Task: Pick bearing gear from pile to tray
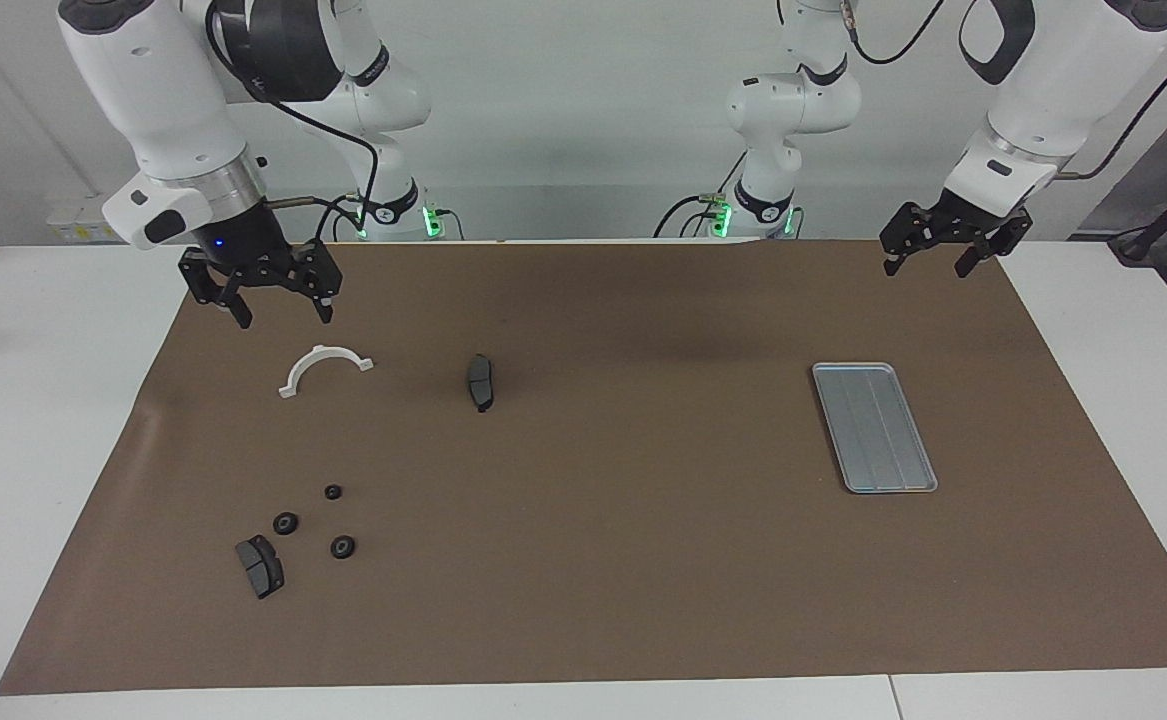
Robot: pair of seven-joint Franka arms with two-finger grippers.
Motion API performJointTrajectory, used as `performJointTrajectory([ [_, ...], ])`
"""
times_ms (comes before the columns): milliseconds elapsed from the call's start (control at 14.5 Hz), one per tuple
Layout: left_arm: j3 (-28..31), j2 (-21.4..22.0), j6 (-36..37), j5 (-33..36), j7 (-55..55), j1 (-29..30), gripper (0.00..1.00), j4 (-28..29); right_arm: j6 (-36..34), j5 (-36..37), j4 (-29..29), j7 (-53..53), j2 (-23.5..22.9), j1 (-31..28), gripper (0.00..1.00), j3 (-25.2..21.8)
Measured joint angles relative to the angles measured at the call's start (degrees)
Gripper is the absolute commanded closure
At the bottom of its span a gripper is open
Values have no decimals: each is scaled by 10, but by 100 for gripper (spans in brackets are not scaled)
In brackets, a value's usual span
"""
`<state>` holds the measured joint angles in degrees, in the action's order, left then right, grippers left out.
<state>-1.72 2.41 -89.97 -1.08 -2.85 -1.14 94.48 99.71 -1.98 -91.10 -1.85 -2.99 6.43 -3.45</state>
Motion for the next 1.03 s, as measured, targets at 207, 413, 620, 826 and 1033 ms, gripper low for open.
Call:
performJointTrajectory([
  [207, 0, 0, 0, 0, 0, 0, 0, 0, 0, 0, -4, 0, 1, 0, 0, 0],
  [413, 0, 0, 0, 0, 0, 0, 0, 0, 1, 0, -9, 0, 3, 0, 0, 0],
  [620, 0, 0, 0, 0, 0, 0, 0, 0, 25, 0, -33, 0, 12, 0, 0, 0],
  [826, 0, 0, 0, 0, 0, 0, 0, 0, 48, 0, -66, 0, 23, 0, 0, 1],
  [1033, 0, 0, 0, 0, 0, 0, 0, 0, 61, 0, -90, 0, 20, 0, 0, 1],
])
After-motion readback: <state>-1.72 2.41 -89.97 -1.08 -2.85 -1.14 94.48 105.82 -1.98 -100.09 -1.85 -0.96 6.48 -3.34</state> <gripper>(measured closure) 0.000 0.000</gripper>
